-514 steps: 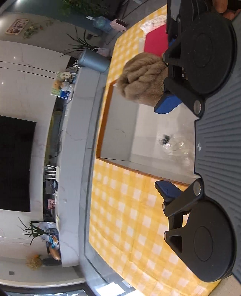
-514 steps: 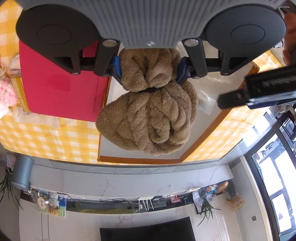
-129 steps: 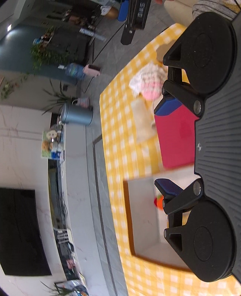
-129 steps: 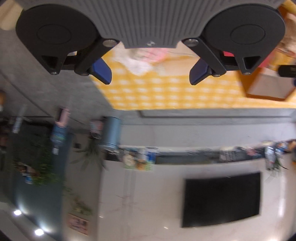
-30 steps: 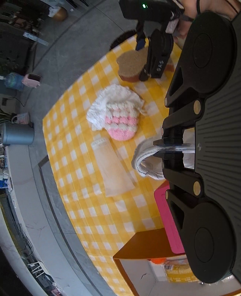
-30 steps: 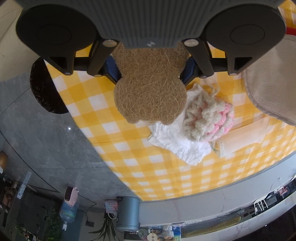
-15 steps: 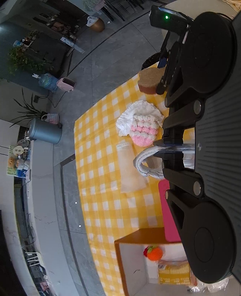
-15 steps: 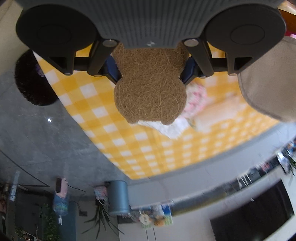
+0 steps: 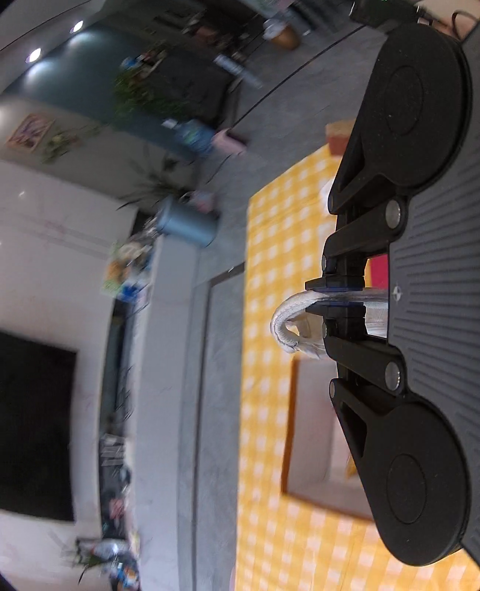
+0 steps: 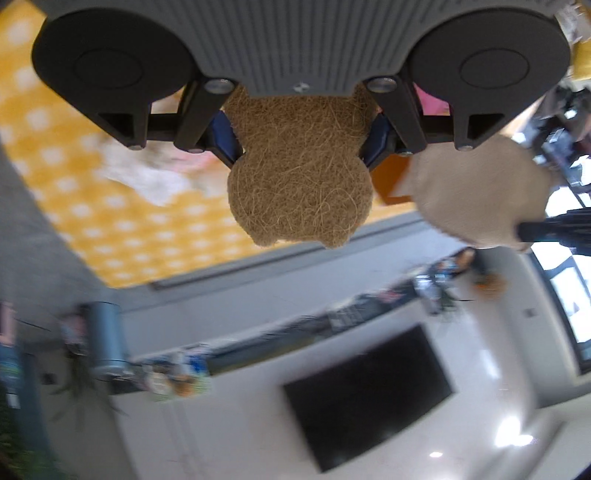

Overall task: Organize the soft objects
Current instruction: 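Lift and carry the cream pad and bear pad over the white box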

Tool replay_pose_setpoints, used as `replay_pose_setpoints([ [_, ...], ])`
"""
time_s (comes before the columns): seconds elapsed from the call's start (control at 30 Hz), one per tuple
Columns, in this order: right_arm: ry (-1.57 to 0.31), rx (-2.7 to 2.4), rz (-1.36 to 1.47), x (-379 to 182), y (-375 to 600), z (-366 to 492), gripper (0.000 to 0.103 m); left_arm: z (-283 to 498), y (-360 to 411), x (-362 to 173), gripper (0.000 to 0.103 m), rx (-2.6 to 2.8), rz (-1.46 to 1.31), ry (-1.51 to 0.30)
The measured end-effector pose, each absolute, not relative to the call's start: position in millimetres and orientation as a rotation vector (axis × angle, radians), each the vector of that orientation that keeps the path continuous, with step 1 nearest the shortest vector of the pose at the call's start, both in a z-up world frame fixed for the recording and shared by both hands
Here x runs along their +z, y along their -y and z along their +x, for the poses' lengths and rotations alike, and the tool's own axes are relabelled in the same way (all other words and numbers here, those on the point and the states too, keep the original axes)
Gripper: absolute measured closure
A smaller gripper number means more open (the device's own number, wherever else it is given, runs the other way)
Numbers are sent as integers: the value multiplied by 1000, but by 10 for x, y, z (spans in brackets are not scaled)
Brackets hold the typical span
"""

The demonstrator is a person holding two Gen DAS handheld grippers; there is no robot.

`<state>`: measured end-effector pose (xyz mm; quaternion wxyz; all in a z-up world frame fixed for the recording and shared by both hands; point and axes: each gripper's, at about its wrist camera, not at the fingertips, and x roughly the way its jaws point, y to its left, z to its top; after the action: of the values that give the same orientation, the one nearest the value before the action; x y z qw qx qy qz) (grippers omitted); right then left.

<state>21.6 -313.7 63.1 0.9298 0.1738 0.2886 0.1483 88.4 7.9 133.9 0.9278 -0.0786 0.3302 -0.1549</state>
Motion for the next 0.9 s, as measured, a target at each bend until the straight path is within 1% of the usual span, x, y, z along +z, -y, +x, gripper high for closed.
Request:
replay_pose_setpoints([
  [0.2,-532,545,340,831,2621,246,34,836,-535,1093,98,-292,-244,-627],
  [0.33,-559,580,353,885,2205,363,34,789,-824,907,98,-284,-283,-576],
  [0.47,-607,562,272,893,1686,539,34,822,-1148,777,98,-274,-328,-557],
  [0.67,-724,529,98,743,860,1001,34,864,-1610,620,98,-242,-418,-553],
  [0.83,-788,471,-30,521,369,1338,34,868,-1713,538,98,-199,-418,-547],
  [0.9,-795,463,-134,416,200,1430,34,857,-1734,522,98,-181,-410,-542],
])
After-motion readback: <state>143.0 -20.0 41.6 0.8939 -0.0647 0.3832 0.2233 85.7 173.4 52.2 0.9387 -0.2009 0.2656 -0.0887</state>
